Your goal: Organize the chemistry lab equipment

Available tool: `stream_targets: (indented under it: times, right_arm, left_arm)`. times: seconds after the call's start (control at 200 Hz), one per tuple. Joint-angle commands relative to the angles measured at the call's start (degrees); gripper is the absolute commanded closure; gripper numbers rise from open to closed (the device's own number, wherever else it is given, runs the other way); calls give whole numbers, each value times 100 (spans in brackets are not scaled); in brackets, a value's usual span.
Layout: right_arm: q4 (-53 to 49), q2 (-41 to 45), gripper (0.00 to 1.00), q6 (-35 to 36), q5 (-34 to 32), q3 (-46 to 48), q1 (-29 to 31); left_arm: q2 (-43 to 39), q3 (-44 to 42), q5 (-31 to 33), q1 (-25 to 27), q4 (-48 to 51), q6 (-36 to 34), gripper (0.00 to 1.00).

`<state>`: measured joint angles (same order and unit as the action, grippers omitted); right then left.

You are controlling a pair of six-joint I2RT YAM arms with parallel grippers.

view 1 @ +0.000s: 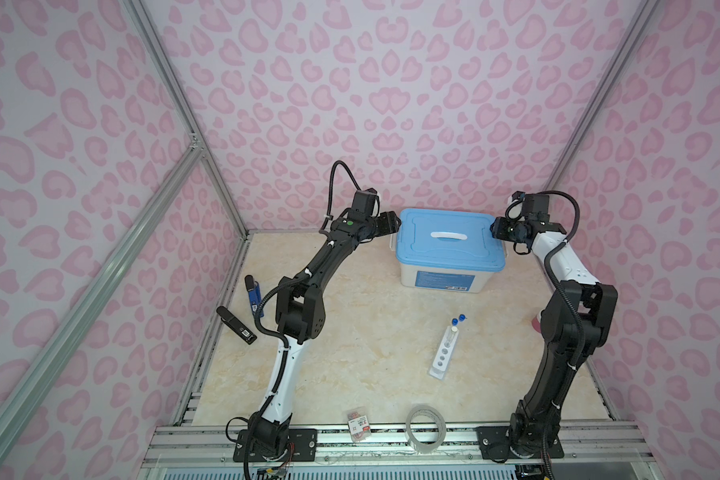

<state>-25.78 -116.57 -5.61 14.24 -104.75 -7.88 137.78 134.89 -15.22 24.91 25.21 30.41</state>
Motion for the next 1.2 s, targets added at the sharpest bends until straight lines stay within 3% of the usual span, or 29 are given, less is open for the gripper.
stream_targets:
  times: [0.0, 0.335, 0.56, 0.82, 1.195]
  right_arm:
    - [-252, -42, 50, -28, -136, 16, 6]
    - [-296, 69, 49, -18, -10, 1, 6]
    - [-103, 295, 46, -129, 429, 163, -88]
    - [767, 1095, 28, -438, 1111, 1175, -346]
    - [1635, 1863, 21, -914, 1806, 2766, -695]
  left_arm:
    - [47, 64, -66, -3, -162, -35, 26]
    - [-212, -99, 53, 53, -124, -254, 26]
    - [-516, -222, 389, 178, -32, -581, 26]
    - [-831, -385, 633, 438, 32, -941, 26]
    - [-1373, -764, 1014, 837, -59, -1390, 26]
